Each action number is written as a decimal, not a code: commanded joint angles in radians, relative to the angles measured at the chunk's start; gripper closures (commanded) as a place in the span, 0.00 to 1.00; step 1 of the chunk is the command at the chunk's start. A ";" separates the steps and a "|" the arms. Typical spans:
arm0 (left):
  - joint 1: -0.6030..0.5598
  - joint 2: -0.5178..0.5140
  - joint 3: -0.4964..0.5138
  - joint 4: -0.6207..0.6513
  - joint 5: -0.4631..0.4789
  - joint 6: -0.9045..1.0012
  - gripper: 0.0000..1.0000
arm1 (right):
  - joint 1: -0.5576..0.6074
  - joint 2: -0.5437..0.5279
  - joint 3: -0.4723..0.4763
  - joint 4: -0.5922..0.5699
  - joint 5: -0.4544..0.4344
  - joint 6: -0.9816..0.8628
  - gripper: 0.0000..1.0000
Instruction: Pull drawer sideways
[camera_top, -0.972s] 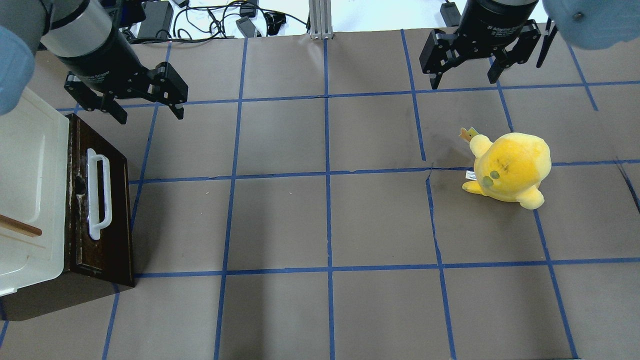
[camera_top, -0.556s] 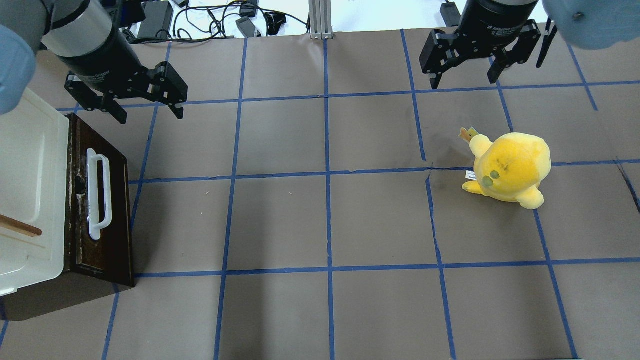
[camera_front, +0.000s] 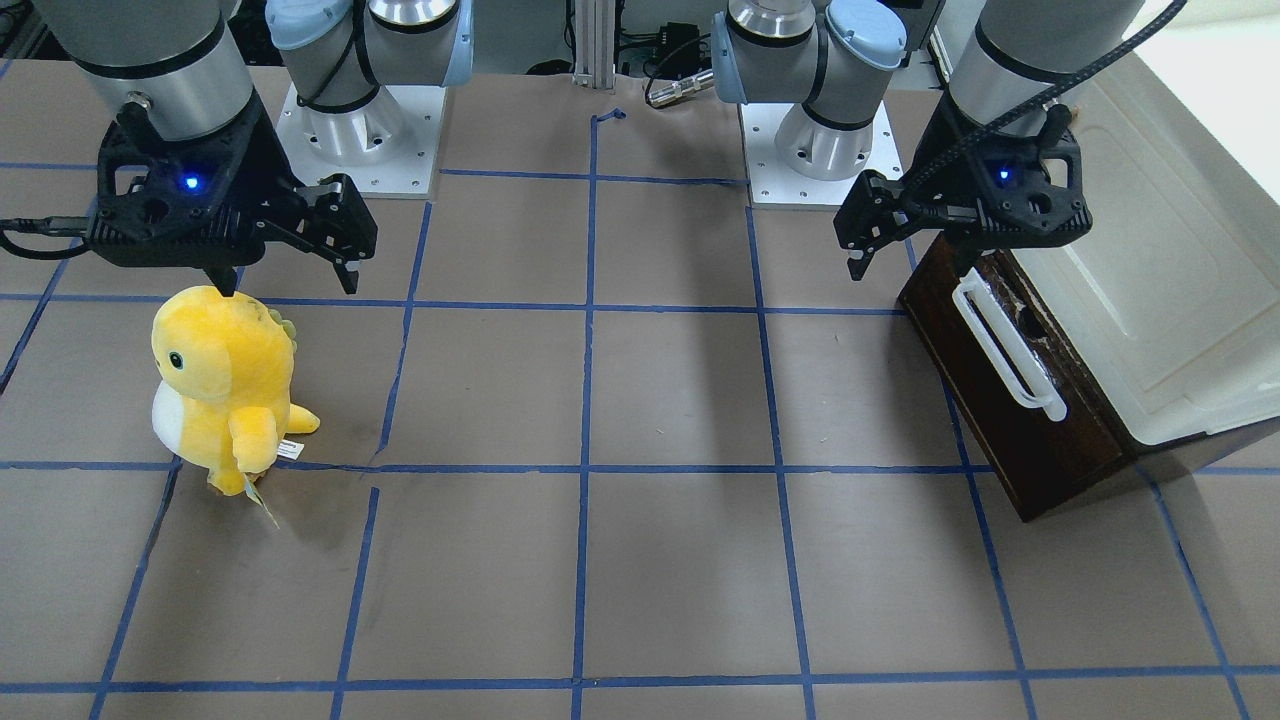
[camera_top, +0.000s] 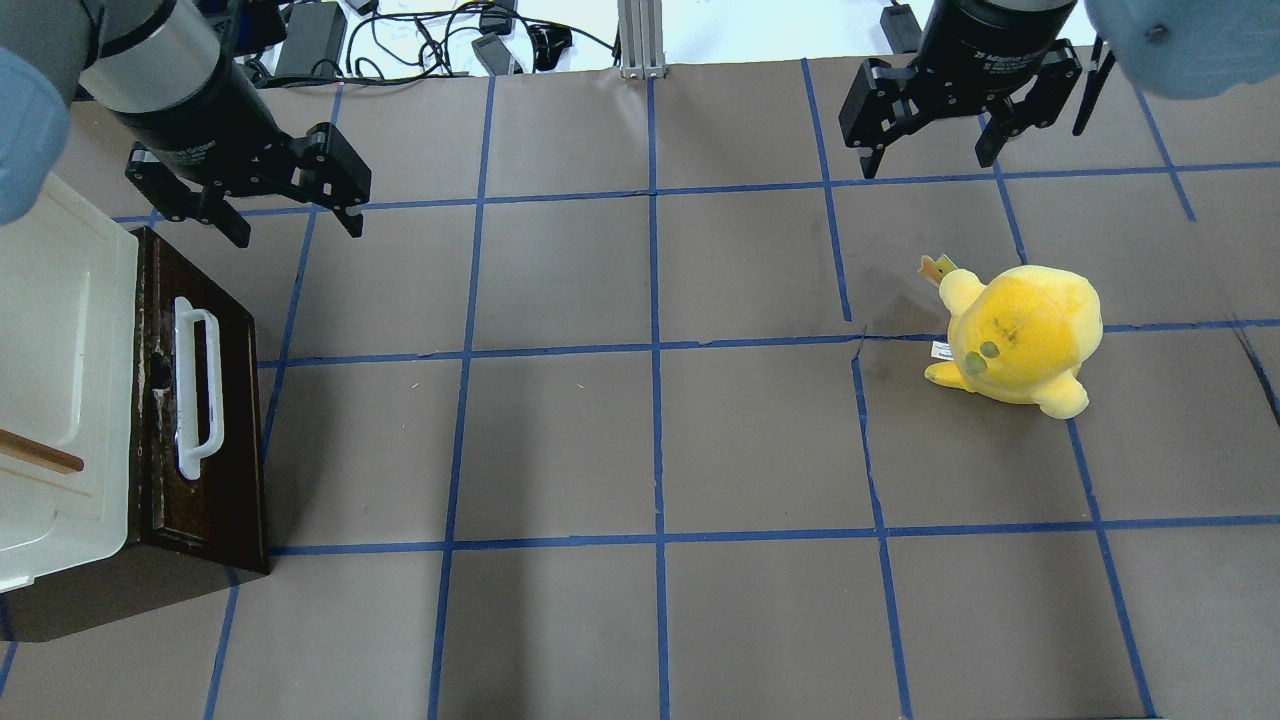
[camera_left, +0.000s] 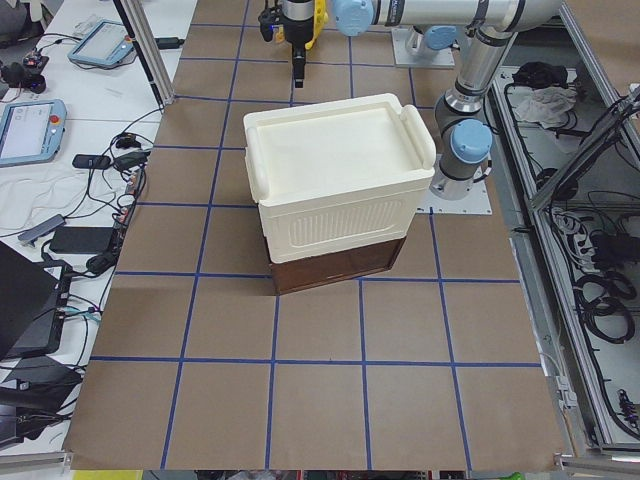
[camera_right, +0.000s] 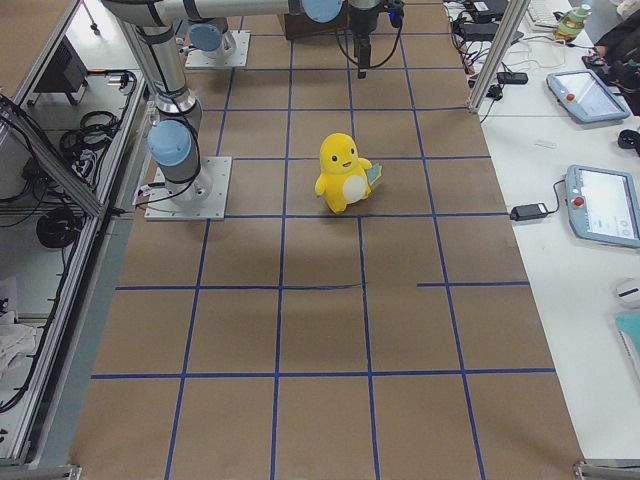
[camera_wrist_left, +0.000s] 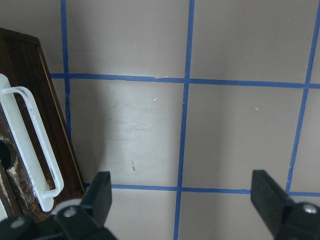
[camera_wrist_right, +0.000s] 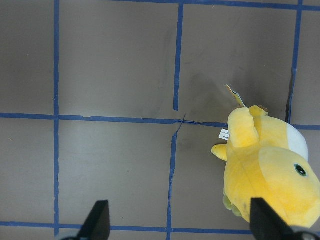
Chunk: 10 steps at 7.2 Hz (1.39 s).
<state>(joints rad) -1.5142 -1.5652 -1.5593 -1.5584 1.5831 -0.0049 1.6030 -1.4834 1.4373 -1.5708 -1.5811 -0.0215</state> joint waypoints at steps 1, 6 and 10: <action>-0.001 -0.009 -0.002 -0.002 0.002 -0.001 0.00 | 0.000 0.000 0.000 0.000 0.001 0.000 0.00; -0.014 -0.084 -0.077 0.073 0.225 -0.199 0.00 | 0.000 0.000 0.000 0.000 0.001 0.000 0.00; -0.017 -0.102 -0.145 0.067 0.411 -0.237 0.00 | 0.000 0.000 0.000 0.000 0.000 0.000 0.00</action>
<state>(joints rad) -1.5305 -1.6554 -1.6737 -1.4953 1.8869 -0.2126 1.6030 -1.4834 1.4374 -1.5708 -1.5811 -0.0218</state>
